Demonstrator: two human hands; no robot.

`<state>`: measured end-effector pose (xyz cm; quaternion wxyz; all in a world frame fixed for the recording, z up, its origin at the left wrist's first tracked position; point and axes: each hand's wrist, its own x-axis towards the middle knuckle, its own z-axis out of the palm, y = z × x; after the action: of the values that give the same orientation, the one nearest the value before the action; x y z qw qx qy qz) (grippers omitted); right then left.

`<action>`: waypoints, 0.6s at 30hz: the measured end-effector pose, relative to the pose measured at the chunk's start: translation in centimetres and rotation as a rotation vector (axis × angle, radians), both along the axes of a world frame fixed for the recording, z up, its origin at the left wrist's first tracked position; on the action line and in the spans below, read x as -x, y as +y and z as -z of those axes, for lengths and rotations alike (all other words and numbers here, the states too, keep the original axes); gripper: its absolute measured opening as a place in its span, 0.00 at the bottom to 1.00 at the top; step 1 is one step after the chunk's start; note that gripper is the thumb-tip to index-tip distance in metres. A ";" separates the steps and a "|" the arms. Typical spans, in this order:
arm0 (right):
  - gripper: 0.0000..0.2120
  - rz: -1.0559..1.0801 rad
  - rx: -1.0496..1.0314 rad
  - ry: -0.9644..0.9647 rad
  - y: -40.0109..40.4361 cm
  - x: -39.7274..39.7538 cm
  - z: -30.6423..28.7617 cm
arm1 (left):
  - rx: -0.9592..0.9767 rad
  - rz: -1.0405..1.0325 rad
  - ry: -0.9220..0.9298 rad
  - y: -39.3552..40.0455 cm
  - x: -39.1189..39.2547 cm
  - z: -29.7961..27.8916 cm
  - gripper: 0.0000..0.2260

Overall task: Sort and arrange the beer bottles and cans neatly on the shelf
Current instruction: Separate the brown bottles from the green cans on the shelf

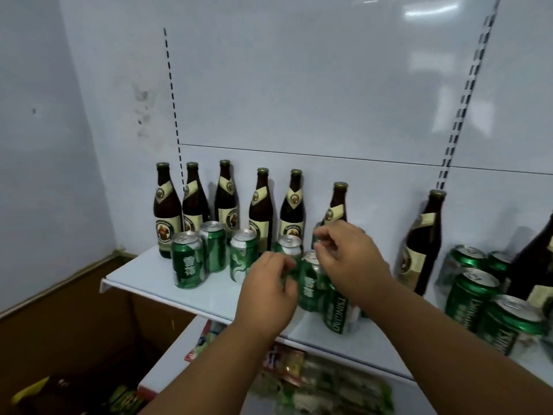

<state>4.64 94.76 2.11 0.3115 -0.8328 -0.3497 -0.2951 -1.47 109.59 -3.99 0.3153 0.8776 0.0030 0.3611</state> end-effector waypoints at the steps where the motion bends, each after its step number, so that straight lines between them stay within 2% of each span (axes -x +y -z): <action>1: 0.06 -0.019 0.005 -0.016 2.1 0.1 0.2 | 0.018 -0.011 0.005 2.2 0.0 0.3 0.10; 5: 0.07 -0.081 0.035 -0.063 10.8 0.1 1.3 | 0.058 -0.060 0.025 10.2 0.6 1.2 0.09; 8: 0.07 -0.112 0.049 0.007 16.4 0.0 1.6 | 0.121 -0.109 0.064 14.8 1.3 1.5 0.10; 13: 0.09 -0.093 0.112 0.072 21.8 -0.4 0.5 | 0.222 -0.208 0.007 20.0 1.3 2.2 0.11; 16: 0.12 -0.108 0.201 0.140 23.9 -0.4 0.5 | 0.333 -0.279 0.126 21.7 0.5 3.2 0.23; 18: 0.11 -0.119 0.255 0.172 24.9 -0.5 0.7 | 0.369 -0.254 0.229 22.4 -0.1 3.8 0.32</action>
<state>5.12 119.62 1.43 0.2490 -0.8657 -0.4049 -0.1569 -1.34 132.03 -7.82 0.4196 0.8330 0.2149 0.2895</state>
